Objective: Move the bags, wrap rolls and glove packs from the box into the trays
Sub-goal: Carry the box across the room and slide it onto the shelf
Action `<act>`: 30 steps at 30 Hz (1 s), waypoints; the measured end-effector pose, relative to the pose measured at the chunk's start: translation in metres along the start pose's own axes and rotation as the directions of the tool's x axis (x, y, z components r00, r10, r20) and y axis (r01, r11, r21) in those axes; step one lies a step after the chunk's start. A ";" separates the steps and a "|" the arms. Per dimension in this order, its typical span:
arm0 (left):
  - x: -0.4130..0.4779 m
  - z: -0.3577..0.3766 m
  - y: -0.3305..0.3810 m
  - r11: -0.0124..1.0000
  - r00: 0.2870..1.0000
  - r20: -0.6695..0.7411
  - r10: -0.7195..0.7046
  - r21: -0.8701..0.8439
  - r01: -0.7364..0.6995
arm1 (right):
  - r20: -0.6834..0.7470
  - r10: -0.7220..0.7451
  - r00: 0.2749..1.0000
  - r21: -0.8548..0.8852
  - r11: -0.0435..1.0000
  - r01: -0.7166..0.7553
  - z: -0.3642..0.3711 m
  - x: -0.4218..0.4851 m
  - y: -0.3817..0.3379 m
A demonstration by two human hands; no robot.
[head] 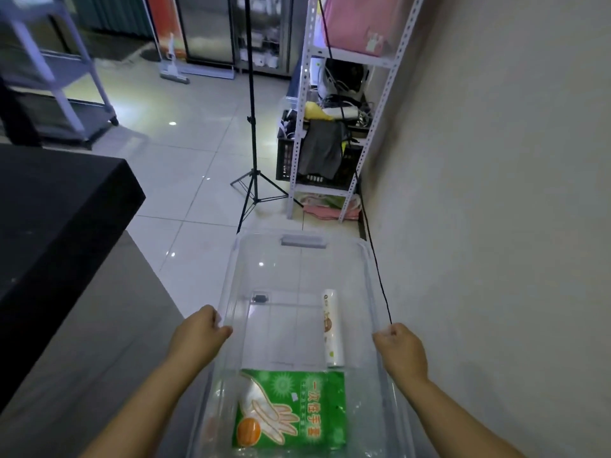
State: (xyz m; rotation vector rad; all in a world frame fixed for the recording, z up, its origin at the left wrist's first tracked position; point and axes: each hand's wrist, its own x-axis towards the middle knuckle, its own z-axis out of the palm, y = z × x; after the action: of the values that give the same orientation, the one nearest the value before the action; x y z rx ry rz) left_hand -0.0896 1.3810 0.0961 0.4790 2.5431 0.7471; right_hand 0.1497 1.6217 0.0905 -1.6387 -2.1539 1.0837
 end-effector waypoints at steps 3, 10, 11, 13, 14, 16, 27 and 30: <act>0.036 0.001 0.025 0.998 0.995 -0.076 -0.067 -0.004 0.067 | 0.067 -0.027 0.997 0.009 1.000 0.026 0.005 0.060 -0.025; 0.102 0.004 0.070 0.971 0.957 -0.175 -0.233 -0.098 0.218 | 0.181 -0.132 0.975 -0.061 0.988 0.145 0.016 0.185 -0.094; 0.109 0.003 0.073 0.964 0.948 -0.188 -0.257 -0.119 0.238 | 0.195 -0.148 0.970 -0.064 0.984 0.163 0.021 0.199 -0.107; 0.125 -0.001 0.077 0.951 0.932 -0.211 -0.294 -0.164 0.262 | 0.211 -0.170 0.963 -0.062 0.981 0.186 0.033 0.223 -0.131; 0.134 -0.003 0.077 0.945 0.925 -0.219 -0.312 -0.177 0.277 | 0.222 -0.181 0.958 -0.067 0.978 0.200 0.041 0.234 -0.143; 0.154 -0.009 0.077 0.931 0.904 -0.243 -0.352 -0.193 0.310 | 0.246 -0.198 0.949 -0.080 0.971 0.224 0.059 0.256 -0.165; 0.326 -0.071 0.090 0.883 0.839 -0.320 -0.441 -0.321 0.342 | 0.227 -0.156 0.961 -0.049 0.984 0.171 0.137 0.353 -0.288; 0.373 -0.087 0.101 0.846 0.827 -0.299 -0.476 -0.413 0.338 | 0.221 -0.130 0.967 -0.020 0.990 0.138 0.151 0.376 -0.323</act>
State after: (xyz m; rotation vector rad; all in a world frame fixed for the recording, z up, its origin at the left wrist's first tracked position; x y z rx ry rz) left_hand -0.4267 1.5886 0.1021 -0.3777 2.6389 1.1738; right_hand -0.3076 1.8652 0.1072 -1.4213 -2.3951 1.2430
